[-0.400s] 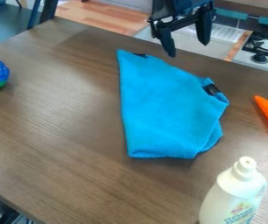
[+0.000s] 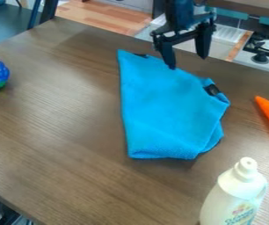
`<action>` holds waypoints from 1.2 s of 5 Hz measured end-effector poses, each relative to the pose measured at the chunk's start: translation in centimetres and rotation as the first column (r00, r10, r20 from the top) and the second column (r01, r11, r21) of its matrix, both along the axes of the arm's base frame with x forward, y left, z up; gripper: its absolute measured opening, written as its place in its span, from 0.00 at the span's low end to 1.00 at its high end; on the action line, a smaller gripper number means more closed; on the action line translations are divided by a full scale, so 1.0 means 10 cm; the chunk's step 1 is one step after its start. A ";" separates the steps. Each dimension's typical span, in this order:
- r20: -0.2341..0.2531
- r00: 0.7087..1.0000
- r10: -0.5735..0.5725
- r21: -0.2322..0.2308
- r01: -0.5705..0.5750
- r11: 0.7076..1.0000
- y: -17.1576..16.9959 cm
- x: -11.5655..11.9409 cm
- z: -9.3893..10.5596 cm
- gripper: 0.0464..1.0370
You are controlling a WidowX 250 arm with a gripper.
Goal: Déplier le tissu de haut droite vers le bas gauche
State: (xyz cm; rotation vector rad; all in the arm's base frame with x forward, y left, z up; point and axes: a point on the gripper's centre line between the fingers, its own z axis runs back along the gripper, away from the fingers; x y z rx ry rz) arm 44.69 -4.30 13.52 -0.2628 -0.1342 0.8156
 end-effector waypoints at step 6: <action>0.061 0.996 0.064 0.160 -0.073 0.984 -0.50 0.08 -0.21 0.96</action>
